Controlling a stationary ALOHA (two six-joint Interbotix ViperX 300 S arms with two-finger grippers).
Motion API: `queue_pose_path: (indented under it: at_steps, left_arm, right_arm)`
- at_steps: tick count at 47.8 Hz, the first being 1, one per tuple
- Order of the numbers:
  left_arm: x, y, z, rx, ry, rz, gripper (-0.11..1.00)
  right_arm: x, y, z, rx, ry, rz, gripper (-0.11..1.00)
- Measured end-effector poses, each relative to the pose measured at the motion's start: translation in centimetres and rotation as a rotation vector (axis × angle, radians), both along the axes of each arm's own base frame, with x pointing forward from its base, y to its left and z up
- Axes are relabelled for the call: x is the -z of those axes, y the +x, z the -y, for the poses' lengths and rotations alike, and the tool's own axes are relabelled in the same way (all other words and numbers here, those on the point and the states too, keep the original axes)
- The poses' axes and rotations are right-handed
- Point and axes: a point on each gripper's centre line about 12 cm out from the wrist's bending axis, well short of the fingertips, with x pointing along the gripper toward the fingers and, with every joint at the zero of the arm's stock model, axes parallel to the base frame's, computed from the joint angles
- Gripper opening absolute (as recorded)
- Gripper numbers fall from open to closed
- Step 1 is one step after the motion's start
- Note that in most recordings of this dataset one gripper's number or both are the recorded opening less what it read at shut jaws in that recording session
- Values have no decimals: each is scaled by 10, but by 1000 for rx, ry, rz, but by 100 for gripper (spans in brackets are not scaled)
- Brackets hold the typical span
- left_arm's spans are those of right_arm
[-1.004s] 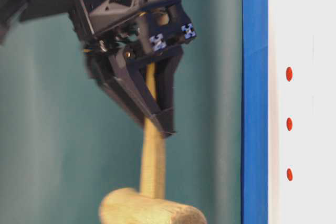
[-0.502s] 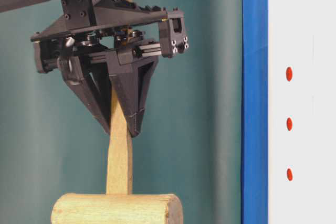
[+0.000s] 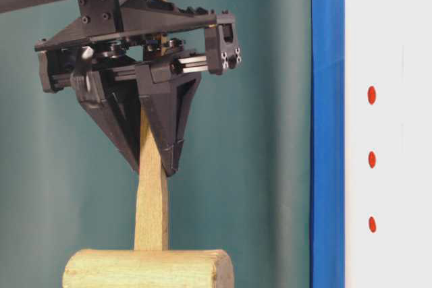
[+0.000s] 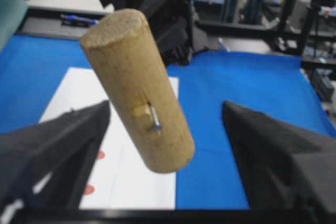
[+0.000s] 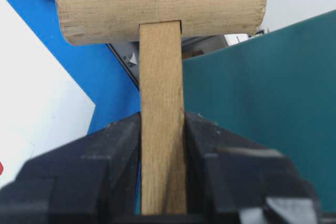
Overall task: Hit the mark with a hammer.
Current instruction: 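Bring the left gripper to the mallet head and grasp it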
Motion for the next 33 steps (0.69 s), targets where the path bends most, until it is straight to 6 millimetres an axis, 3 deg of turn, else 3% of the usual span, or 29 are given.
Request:
queue_pose_path:
  at_steps: [15,33]
  left_arm:
    - [7,10,-2,-8,-31,-13,94]
    - [22,71,-5,-14,-77,-59,94]
  right_arm:
    - [0,0,-2,-5,-4,1,10]
    - [-1,0,-3,-6,-2,2,10]
